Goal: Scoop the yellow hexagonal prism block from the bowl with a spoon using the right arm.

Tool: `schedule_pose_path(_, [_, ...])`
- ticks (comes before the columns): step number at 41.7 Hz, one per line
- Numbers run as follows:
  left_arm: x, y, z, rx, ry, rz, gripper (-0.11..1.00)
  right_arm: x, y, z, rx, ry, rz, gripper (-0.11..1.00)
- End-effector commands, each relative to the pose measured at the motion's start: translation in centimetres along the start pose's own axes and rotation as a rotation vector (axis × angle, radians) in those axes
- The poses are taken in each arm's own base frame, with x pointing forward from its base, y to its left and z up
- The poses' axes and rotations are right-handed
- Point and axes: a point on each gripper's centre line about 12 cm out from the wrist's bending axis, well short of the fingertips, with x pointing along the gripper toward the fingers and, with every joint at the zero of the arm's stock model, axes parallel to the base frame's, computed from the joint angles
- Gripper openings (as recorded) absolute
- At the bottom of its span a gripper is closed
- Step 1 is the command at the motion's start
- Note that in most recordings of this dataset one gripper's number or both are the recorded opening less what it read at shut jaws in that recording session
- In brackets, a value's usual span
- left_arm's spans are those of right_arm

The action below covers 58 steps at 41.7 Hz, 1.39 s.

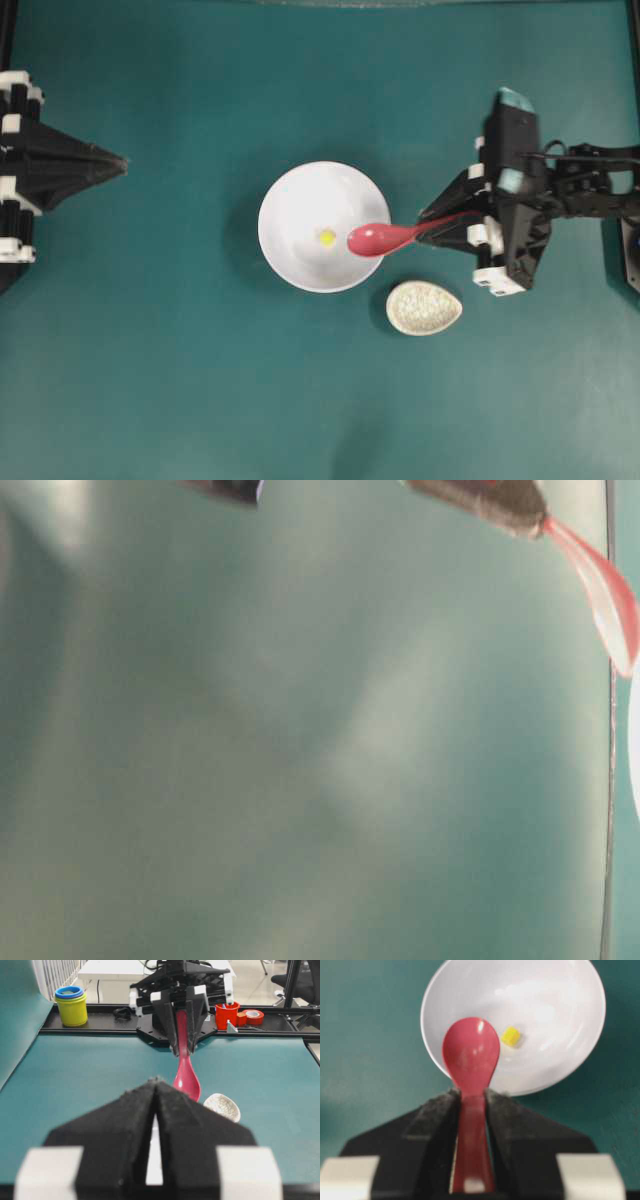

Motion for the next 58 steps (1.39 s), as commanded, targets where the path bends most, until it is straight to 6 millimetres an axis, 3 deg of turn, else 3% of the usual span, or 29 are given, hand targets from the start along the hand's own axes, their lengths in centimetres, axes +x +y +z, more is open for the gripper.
schedule_pose_path(1, [0.2, 0.0, 0.6, 0.002, -0.012, 0.001, 0.0, 0.1, -0.1, 2.0, 0.016, 0.029, 0.009, 0.25])
schedule_pose_path(22, [0.2, 0.0, 0.5, 0.002, -0.009, 0.001, 0.0, 4.3, -1.5, 4.8, 0.051, 0.395, 0.032, 0.25])
schedule_pose_path(30, [0.2, 0.0, 0.4, 0.0, 0.002, 0.001, 0.0, 5.2, -1.9, 5.6, 0.058, 0.46, -0.004, 0.25])
schedule_pose_path(58, [0.1, 0.0, 0.4, 0.0, 0.003, 0.001, 0.0, 7.6, -1.9, 4.4, 0.069, 0.506, -0.029, 0.25])
